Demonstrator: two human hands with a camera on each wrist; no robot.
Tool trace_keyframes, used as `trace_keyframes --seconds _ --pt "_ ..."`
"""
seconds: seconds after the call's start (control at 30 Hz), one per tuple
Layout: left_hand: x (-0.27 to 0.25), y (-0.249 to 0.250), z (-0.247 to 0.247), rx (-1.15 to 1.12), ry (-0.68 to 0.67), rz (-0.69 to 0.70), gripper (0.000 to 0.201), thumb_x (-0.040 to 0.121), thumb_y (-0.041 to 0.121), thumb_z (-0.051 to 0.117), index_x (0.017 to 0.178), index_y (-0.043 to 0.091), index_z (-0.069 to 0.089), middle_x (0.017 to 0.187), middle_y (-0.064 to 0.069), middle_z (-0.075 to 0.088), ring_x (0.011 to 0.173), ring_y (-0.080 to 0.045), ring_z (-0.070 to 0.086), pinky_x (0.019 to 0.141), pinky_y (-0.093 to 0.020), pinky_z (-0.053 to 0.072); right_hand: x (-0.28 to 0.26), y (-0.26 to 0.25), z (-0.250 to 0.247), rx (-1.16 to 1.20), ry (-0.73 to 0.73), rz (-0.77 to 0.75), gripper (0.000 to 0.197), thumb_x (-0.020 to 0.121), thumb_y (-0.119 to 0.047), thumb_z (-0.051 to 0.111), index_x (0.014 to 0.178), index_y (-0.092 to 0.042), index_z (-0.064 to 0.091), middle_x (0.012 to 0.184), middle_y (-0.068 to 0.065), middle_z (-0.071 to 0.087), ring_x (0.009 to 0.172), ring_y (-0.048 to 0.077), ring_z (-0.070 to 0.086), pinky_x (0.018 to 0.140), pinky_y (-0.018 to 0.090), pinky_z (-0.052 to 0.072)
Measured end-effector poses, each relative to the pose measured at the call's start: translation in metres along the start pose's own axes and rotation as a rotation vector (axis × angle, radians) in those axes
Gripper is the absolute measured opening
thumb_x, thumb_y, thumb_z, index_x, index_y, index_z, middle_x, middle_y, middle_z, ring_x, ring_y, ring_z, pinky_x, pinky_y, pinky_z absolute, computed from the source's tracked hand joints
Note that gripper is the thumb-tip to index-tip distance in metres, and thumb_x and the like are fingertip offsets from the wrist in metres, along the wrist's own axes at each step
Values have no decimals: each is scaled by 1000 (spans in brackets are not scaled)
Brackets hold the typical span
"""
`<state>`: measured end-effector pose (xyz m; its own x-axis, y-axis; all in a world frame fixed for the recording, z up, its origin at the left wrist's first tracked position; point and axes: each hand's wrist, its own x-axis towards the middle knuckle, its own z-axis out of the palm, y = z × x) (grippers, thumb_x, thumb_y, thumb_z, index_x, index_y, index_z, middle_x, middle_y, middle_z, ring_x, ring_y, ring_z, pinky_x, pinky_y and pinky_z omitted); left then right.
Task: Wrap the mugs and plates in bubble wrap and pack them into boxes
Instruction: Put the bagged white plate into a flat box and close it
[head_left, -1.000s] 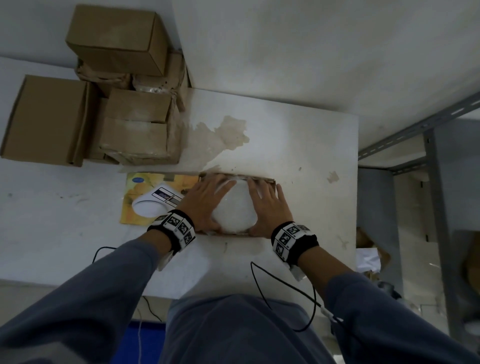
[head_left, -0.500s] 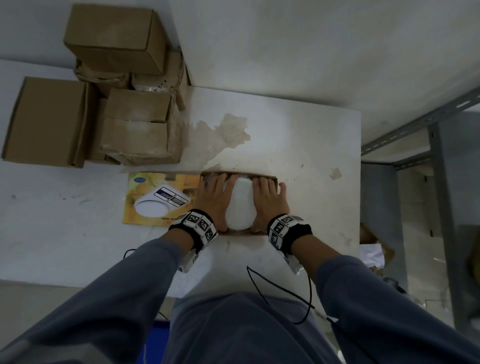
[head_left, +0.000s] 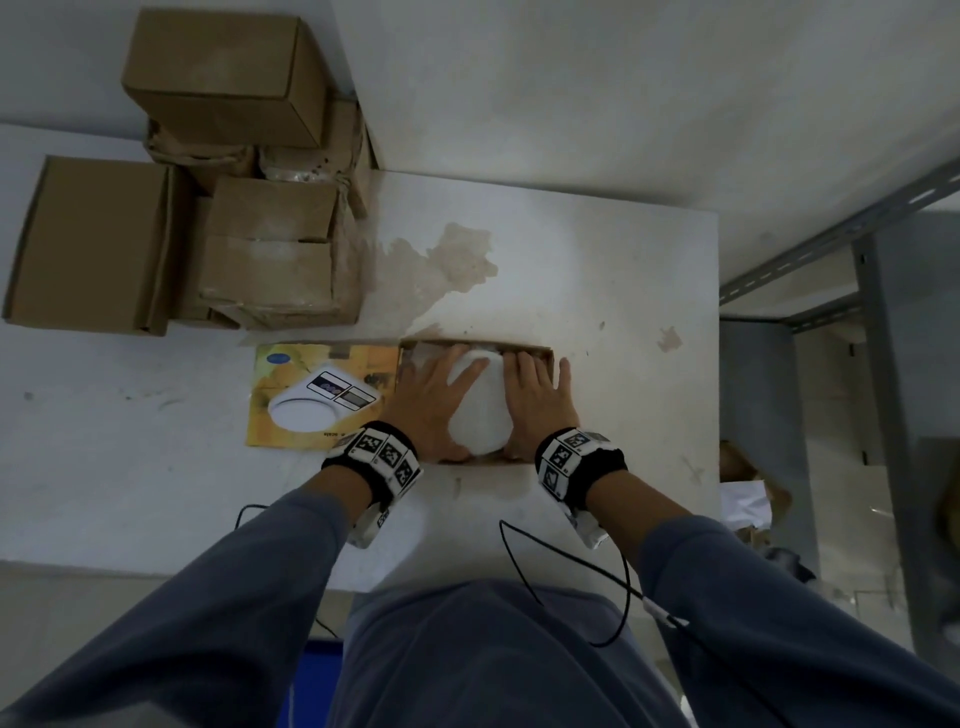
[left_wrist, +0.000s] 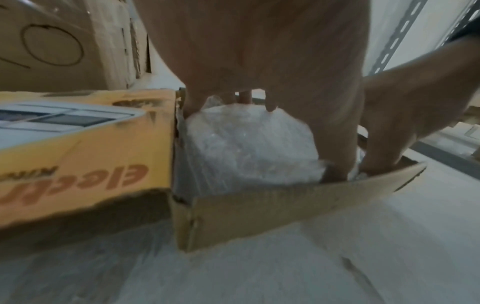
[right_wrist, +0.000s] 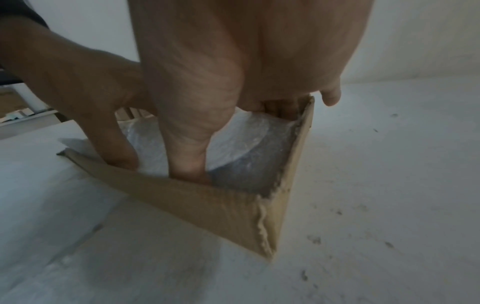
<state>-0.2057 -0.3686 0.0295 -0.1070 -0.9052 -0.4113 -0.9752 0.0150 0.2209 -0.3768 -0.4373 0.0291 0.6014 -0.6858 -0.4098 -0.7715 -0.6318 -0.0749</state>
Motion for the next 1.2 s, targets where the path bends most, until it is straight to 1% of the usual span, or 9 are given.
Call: trace_keyframes --seconds 0.07,0.23,0.37,0.5,0.67,0.73,0.9,1.1,1.2 --pt "5 -1 -2 -26 -17 -9 127 56 75 69 155 30 3 158 -11 6 140 -37 22 112 -55 25 -3 1 0 17 24 -15 125 61 -65 76 153 -4 16 141 13 37 132 32 38 115 65 14" --pt "4 0 -1 57 -35 6 133 54 74 68 156 23 0 159 -16 3 140 -38 14 112 -58 20 -4 0 -8 74 184 -155 126 49 -79 72 146 -7 35 138 16 46 122 35 47 106 54 35" --pt "1 -5 2 -27 36 33 129 53 70 73 155 19 12 158 -15 10 141 -38 21 114 -55 22 6 -4 -4 78 55 -173 139 39 -66 86 149 -14 19 147 19 34 131 40 40 110 56 32" --pt "-6 -26 -3 -306 65 66 124 50 69 78 152 25 22 153 -9 13 139 -34 24 110 -46 35 9 -4 -1 84 -48 -167 145 47 -57 90 152 -19 -2 155 22 16 142 42 23 116 56 21" --pt "-12 -39 -8 -110 99 108 110 56 59 82 148 24 32 149 -13 26 138 -32 28 114 -49 33 8 -2 -1 139 -74 -174 141 53 -51 90 156 -22 -2 158 22 6 145 42 12 117 56 16" --pt "-10 -36 -7 -16 96 103 116 53 48 88 150 24 29 146 -15 31 135 -33 31 118 -46 27 7 -2 0 169 -60 -187 141 51 -51 91 155 -24 0 158 23 7 145 43 14 115 57 21" --pt "-10 -45 -4 -43 59 128 118 52 51 88 150 25 26 147 -13 31 132 -31 37 108 -45 40 5 3 2 255 -43 -208 133 55 -54 87 156 -24 7 158 21 8 145 42 15 113 56 29" --pt "-24 -47 -1 -156 232 179 79 69 49 78 135 16 51 142 -15 45 129 -35 45 103 -50 42 -6 9 -1 291 29 -263 105 63 -47 85 149 -17 33 156 23 19 140 43 28 106 53 38" --pt "-36 -45 3 -189 252 94 81 60 42 80 133 21 51 139 -13 46 125 -34 45 106 -48 40 -14 15 -2 272 86 -271 91 60 -45 84 138 -18 47 151 23 28 135 42 33 110 52 36"
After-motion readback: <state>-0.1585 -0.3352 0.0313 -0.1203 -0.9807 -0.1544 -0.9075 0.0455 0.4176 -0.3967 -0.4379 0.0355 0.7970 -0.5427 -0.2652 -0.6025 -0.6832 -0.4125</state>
